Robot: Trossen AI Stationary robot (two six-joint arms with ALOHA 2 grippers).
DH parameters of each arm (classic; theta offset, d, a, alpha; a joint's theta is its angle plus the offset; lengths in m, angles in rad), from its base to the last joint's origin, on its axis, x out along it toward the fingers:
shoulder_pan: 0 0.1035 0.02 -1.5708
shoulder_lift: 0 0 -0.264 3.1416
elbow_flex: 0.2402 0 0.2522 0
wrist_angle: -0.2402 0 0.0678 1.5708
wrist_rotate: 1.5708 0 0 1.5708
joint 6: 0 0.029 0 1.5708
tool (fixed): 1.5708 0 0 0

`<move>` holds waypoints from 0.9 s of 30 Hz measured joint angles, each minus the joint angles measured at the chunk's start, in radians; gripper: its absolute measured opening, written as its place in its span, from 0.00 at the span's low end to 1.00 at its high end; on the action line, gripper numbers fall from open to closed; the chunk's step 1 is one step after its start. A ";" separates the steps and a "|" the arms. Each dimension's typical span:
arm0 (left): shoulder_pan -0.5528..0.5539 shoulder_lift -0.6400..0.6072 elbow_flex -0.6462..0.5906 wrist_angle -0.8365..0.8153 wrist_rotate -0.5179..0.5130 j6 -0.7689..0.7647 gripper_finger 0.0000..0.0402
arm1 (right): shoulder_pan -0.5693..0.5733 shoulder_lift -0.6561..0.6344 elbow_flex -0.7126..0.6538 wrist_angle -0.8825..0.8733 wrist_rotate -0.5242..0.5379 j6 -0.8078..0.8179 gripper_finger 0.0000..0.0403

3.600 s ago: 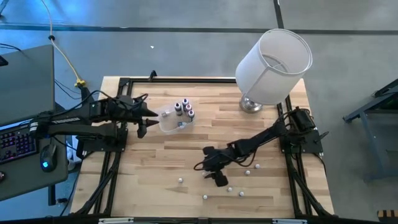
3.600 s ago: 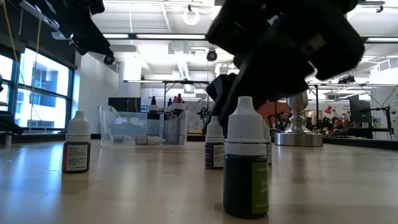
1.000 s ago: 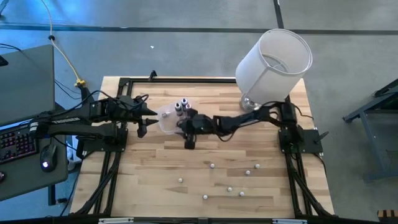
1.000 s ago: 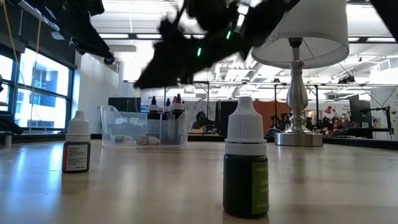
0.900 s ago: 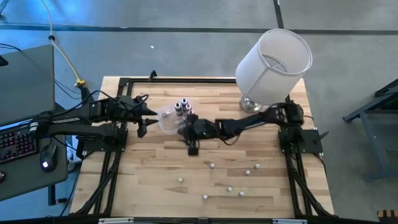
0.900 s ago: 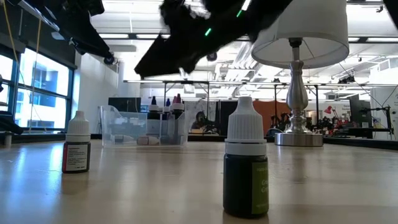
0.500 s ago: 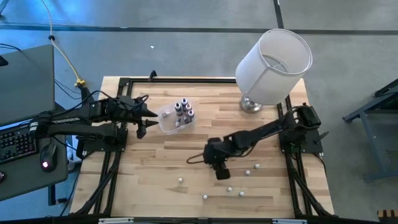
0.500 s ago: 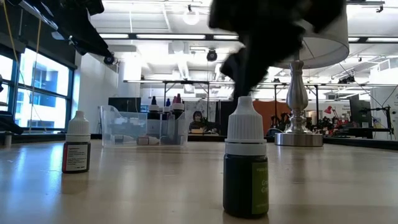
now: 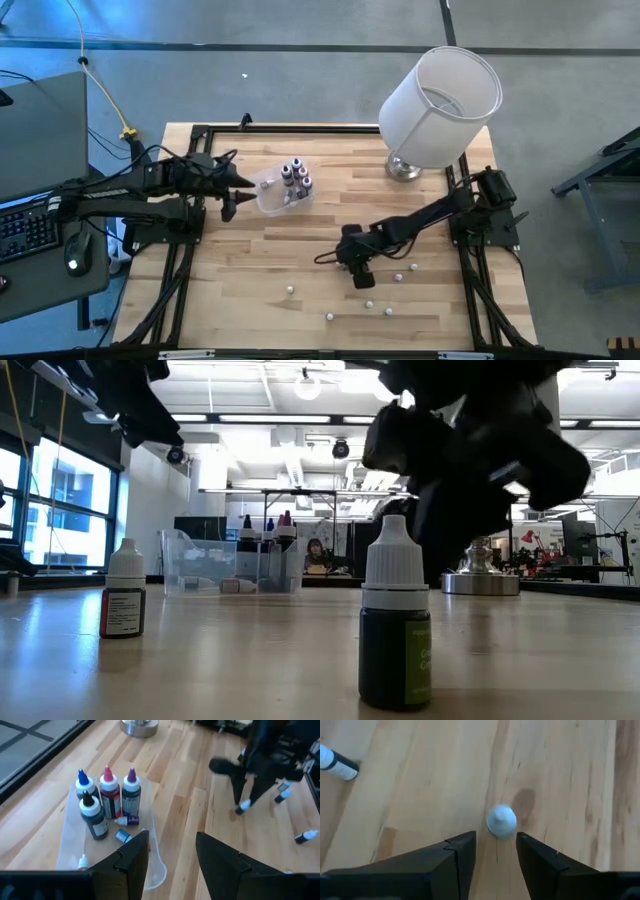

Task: Pick & Place food coloring
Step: Put the small brown food coloring bottle into the transparent bin

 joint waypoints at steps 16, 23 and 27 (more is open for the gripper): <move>0.000 0.000 0.000 0.016 -0.001 0.000 0.40 | -0.050 0.000 -0.094 0.294 0.001 -0.028 0.33; 0.000 0.000 0.000 0.009 -0.001 0.000 0.40 | -0.063 0.005 -0.094 0.323 0.028 -0.008 0.33; 0.000 0.000 0.000 0.008 -0.001 0.000 0.40 | -0.065 0.010 -0.094 0.320 0.019 -0.002 0.33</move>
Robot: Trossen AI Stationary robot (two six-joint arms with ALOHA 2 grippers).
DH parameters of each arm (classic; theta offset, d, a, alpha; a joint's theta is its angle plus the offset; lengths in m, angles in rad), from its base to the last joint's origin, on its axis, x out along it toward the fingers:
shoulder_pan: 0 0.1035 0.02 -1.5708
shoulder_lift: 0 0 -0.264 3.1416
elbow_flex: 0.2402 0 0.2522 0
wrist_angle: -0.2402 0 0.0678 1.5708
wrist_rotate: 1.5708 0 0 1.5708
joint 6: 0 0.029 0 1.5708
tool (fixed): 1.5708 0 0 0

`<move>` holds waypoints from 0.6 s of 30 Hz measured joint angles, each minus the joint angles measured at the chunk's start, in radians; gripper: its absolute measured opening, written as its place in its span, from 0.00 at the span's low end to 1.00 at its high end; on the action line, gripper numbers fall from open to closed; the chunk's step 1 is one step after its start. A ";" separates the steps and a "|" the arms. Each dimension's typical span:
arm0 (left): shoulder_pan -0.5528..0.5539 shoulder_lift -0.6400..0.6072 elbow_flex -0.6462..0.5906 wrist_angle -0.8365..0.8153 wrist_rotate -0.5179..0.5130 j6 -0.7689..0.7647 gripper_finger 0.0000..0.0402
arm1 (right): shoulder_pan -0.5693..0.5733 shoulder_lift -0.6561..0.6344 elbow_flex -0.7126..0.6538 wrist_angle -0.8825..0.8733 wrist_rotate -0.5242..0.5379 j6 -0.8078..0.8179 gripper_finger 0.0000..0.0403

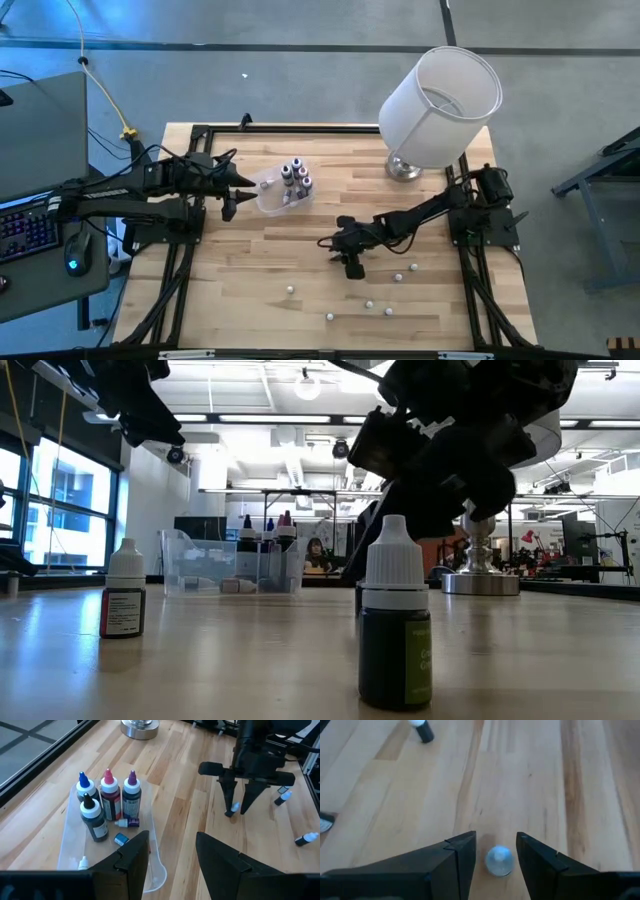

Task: Pick & Place food coloring
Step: Put the small brown food coloring bottle into the transparent bin

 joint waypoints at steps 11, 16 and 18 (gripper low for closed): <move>0.000 0.000 0.000 0.000 0.000 0.000 0.40 | -0.003 0.001 0.000 -0.009 0.026 0.019 0.27; 0.000 0.000 0.000 0.000 0.000 0.000 0.40 | -0.005 0.000 0.000 -0.005 0.027 0.019 0.14; 0.000 0.000 0.000 0.001 0.000 0.000 0.40 | -0.005 0.000 0.000 -0.003 0.027 0.019 0.12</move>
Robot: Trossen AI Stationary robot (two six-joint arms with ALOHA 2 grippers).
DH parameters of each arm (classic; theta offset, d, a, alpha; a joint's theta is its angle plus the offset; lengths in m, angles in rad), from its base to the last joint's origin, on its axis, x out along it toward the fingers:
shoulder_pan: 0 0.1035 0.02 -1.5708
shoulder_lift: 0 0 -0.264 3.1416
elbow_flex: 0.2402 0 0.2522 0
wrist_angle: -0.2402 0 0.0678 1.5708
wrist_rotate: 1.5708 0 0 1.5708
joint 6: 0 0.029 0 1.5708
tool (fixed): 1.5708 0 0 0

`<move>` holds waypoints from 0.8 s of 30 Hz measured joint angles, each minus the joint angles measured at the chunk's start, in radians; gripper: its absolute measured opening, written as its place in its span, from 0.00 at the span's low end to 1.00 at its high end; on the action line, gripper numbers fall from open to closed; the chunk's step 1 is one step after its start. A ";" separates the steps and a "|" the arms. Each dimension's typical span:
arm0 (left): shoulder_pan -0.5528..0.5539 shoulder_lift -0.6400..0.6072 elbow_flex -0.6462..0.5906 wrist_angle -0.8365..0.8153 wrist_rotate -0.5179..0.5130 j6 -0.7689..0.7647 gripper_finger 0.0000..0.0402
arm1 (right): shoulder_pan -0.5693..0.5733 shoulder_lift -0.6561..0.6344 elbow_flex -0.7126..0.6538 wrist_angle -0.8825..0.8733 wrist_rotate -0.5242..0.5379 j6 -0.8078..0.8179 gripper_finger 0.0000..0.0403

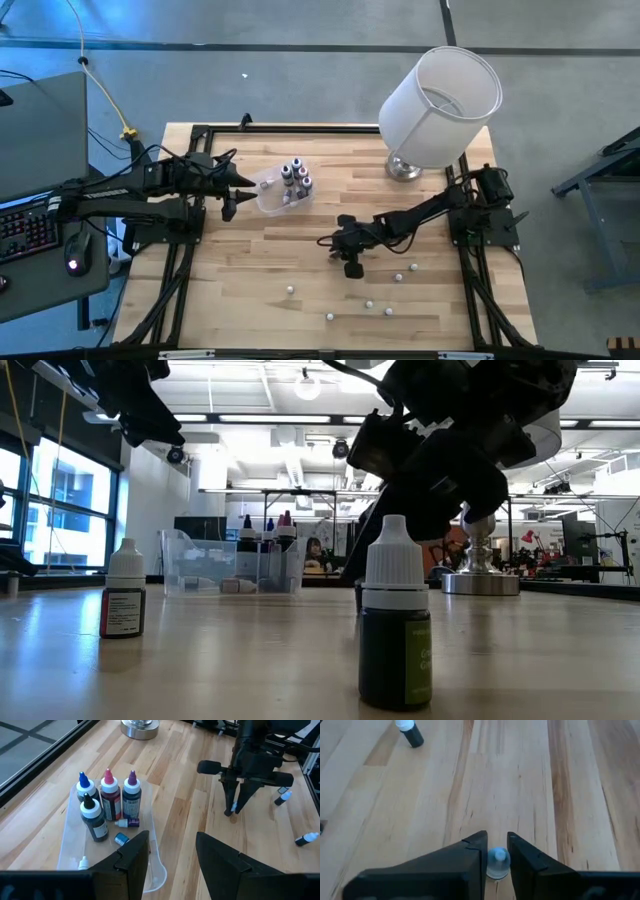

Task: Pick & Place food coloring
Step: Put the small brown food coloring bottle into the transparent bin

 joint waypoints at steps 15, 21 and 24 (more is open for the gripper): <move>0.000 0.000 -0.001 0.007 -0.004 0.025 0.40 | -0.095 0.001 0.072 0.487 0.293 -0.145 0.12; 0.000 0.000 -0.001 0.006 -0.030 0.027 0.40 | -0.180 0.038 0.285 0.225 0.278 -0.168 0.12; 0.000 0.000 -0.001 0.006 -0.055 0.027 0.40 | -0.209 0.100 0.395 0.165 0.306 -0.201 0.13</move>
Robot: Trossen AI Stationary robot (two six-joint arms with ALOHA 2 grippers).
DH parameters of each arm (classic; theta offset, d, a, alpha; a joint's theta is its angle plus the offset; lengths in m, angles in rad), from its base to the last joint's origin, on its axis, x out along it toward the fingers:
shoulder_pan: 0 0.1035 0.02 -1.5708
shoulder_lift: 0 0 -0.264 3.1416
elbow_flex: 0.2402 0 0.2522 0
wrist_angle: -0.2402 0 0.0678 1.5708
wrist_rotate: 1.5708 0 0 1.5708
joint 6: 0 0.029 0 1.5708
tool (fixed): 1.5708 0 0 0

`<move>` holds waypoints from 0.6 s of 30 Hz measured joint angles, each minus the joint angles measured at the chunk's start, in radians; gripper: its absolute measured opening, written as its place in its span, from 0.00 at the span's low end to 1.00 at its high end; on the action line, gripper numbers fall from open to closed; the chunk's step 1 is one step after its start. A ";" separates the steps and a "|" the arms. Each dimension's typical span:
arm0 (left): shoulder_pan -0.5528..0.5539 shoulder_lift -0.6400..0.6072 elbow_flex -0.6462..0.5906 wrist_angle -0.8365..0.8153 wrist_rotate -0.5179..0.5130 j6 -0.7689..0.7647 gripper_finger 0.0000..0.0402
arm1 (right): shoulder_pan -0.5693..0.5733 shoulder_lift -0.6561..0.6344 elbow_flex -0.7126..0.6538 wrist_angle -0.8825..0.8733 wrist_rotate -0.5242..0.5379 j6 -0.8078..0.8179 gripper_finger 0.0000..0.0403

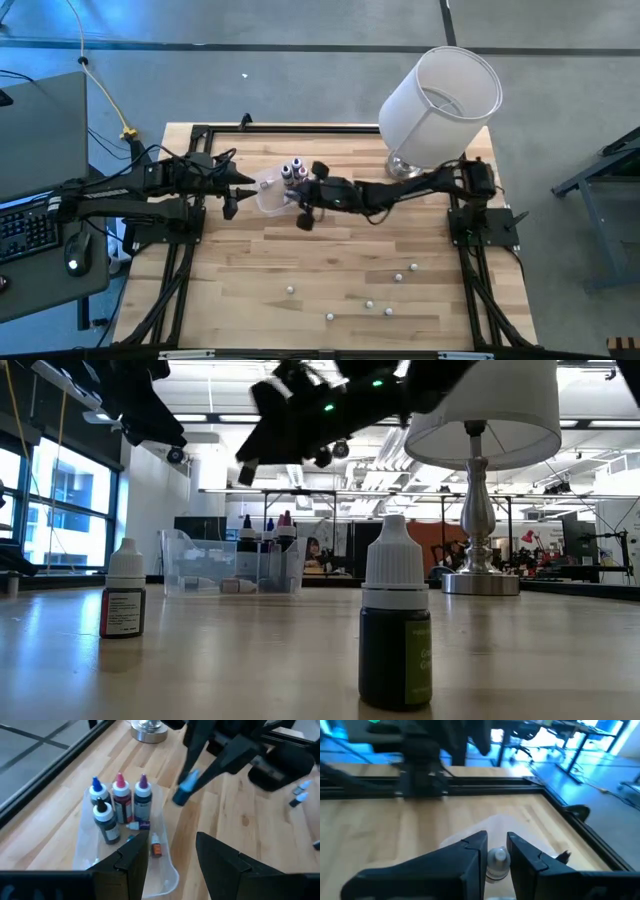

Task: Pick & Place food coloring
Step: Put the small brown food coloring bottle into the transparent bin

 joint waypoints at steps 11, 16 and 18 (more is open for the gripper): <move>0.000 0.000 0.000 -0.008 -0.015 0.000 0.40 | -0.086 0.210 0.219 -0.183 0.055 0.071 0.13; 0.000 0.000 0.000 -0.008 -0.015 0.000 0.40 | -0.113 0.244 0.220 -0.212 0.057 0.111 0.13; 0.000 0.000 0.000 -0.010 -0.015 0.000 0.40 | -0.119 0.245 0.220 -0.219 0.058 0.110 0.13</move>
